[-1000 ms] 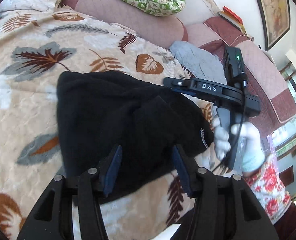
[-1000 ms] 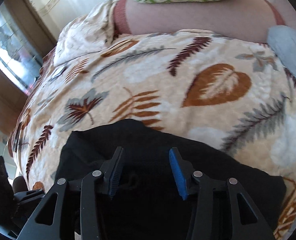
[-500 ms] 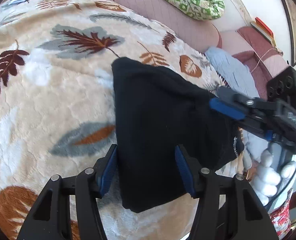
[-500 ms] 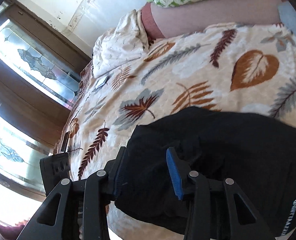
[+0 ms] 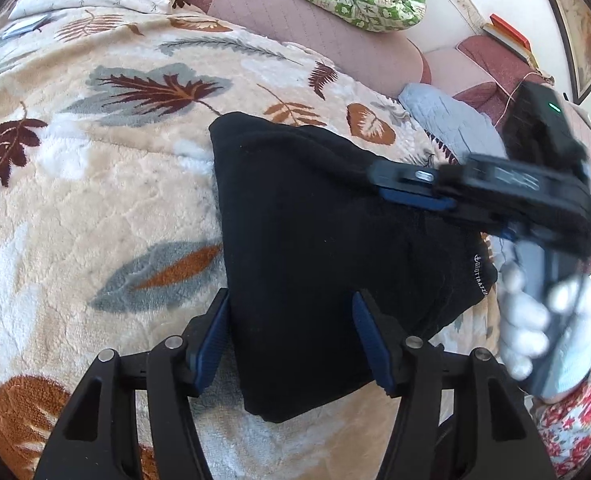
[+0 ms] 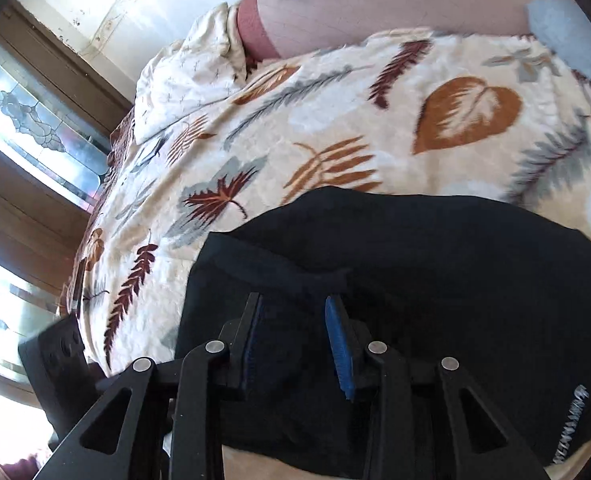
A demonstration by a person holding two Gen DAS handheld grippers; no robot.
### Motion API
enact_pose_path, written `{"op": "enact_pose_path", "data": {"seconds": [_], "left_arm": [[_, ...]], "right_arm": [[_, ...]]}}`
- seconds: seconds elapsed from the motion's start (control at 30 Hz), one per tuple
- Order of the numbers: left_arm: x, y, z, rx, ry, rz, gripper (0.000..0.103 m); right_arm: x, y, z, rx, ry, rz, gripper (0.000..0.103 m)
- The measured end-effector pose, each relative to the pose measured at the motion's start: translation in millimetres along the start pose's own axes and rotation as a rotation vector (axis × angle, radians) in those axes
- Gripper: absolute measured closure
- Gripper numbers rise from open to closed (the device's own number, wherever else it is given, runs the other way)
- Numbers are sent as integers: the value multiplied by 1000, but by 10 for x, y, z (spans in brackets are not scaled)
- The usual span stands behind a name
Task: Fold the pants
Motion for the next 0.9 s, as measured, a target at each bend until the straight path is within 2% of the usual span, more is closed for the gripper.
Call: {"op": "enact_pose_path", "data": {"seconds": [0.03,0.13,0.2,0.27,0.33,0.4,0.47,0.5,0.57,0.63,0.7,0.8,0.83,0.9], "left_arm": [[-10,11,-1,-1,-5,-5,43],[-61,36,-9,-2,-25,-37,42],[-77,65,-10,-8,-34,-56,42],[-77,92,-12,-22,-35,-63,40],[-84,113,-13,-35,-35,-66,39],[-95,133,-13,-45,-41,-71,39],[-101,151,-7,-49,-45,-77,39],[-107,156,-10,-50,-46,-78,39],[-105,160,-8,-49,-45,-78,39],[-104,161,-3,-46,-42,-84,38],[-95,148,18,-28,-31,-90,38],[2,82,101,7,8,-62,38],[30,63,139,20,30,-56,38],[72,24,223,22,23,-53,38]], "right_arm": [[-9,-53,-103,7,30,-4,69],[-15,-181,-349,-24,197,31,71],[102,-210,-290,-68,265,56,70],[264,-217,-141,-133,237,95,67],[500,-220,-46,-148,143,142,67],[711,-249,-106,-90,25,170,67],[815,-320,-326,14,-109,131,67],[821,-344,-433,52,-134,108,67],[776,-410,-708,115,-102,70,67],[590,-506,-874,93,39,27,68],[385,-548,-717,-3,116,-20,67],[49,-476,-237,-96,83,-120,67],[-113,-394,0,-130,78,-144,65],[-459,-165,485,-196,107,-176,58]]}}
Point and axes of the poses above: each gripper's, at about its wrist camera, not at the fingertips, and z roughly against the way its jaws point, x to its left, y to its underside, the point moved 2 cm from there along -z, roughly the way its jaws point, and after that the axes turned 4 degrees about y, right-handed, at the moved point
